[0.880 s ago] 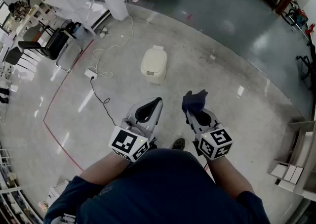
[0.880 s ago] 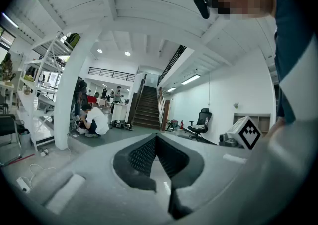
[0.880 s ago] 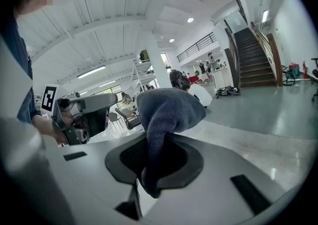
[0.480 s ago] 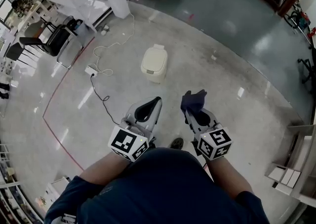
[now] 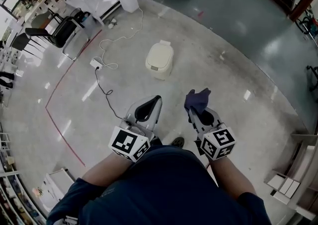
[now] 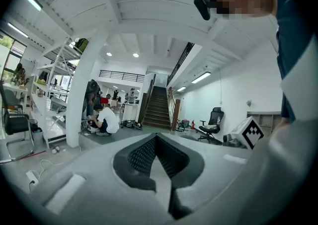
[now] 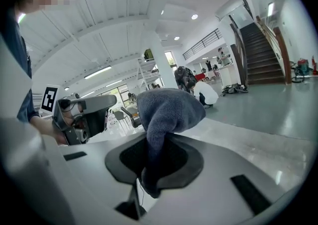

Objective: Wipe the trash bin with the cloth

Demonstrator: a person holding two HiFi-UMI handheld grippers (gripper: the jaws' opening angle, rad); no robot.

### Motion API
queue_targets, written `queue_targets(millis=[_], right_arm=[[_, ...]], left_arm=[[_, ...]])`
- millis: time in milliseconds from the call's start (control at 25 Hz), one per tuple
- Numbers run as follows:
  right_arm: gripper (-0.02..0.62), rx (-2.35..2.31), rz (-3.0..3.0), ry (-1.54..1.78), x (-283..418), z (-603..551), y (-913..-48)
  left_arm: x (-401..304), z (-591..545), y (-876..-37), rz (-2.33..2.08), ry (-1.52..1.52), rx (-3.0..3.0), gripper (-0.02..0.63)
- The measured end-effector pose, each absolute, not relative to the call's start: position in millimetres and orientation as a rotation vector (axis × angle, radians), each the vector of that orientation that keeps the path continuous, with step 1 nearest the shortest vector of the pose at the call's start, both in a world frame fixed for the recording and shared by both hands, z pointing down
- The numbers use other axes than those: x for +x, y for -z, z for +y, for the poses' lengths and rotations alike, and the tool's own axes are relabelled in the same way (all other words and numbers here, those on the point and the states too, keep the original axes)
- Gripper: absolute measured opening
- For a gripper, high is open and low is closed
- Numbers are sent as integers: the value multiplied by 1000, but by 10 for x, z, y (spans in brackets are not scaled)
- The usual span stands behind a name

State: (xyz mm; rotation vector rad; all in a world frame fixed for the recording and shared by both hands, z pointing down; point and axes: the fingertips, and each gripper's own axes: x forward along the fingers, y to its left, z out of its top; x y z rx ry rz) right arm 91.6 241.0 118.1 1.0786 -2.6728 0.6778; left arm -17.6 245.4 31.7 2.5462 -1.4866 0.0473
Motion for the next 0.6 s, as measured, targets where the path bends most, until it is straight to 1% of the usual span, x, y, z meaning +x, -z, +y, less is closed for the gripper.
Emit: queue_targets(millis=[280, 600], right_arm=[[54, 1088, -2628, -702, 816, 2066, -1274], [55, 1198, -2559, -707, 329, 1289, -1327]], left_arm=[[-403, 2005, -346, -1495, -33, 2527, -3], [-898, 1097, -544, -1384, -56, 2565, -3]])
